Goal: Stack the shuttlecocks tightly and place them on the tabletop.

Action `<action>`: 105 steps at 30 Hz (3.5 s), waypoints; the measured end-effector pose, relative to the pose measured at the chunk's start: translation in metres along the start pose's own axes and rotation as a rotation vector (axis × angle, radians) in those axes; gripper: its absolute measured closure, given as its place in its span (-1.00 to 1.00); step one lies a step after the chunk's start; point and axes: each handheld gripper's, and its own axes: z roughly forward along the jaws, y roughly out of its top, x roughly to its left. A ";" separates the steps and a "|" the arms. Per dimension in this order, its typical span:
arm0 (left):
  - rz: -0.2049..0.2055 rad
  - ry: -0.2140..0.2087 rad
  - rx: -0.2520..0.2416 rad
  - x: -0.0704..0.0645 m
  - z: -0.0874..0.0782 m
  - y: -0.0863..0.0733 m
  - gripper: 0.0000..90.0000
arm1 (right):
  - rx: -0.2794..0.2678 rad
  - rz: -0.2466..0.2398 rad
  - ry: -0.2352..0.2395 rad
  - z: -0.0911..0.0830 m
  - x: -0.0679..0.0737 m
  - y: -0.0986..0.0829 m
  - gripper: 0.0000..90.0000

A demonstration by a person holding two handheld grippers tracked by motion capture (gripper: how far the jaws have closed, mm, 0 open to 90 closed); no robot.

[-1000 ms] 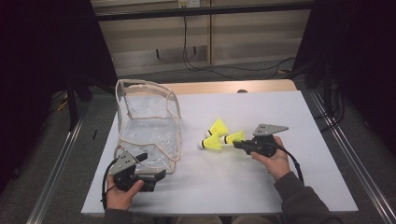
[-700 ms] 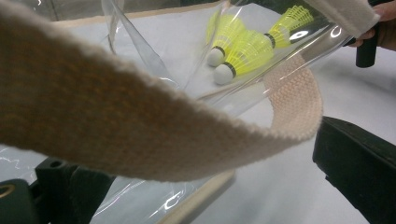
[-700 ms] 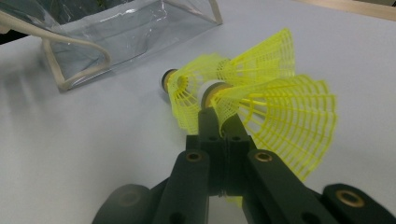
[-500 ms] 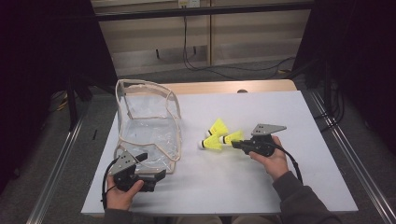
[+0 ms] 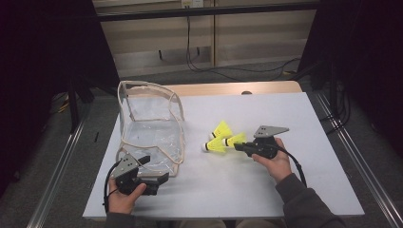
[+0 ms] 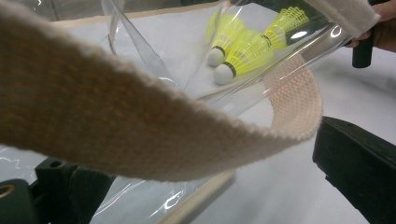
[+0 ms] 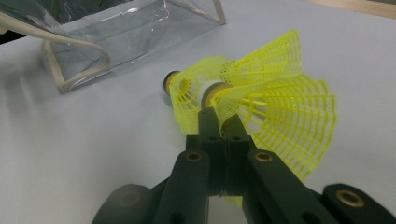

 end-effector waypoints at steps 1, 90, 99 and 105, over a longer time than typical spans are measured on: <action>0.000 0.000 0.000 0.000 0.000 0.000 -0.95 | 0.001 0.000 0.001 0.000 0.000 0.000 0.99; 0.001 -0.002 -0.004 0.000 0.000 0.000 -0.95 | 0.027 -0.013 0.024 0.025 0.009 0.003 0.99; 0.002 -0.001 -0.001 0.000 0.000 0.000 -0.95 | 0.026 -0.014 0.025 0.027 0.009 0.003 0.99; 0.003 -0.001 -0.001 0.000 0.000 0.000 -0.95 | 0.031 -0.017 0.028 0.028 0.010 0.003 0.99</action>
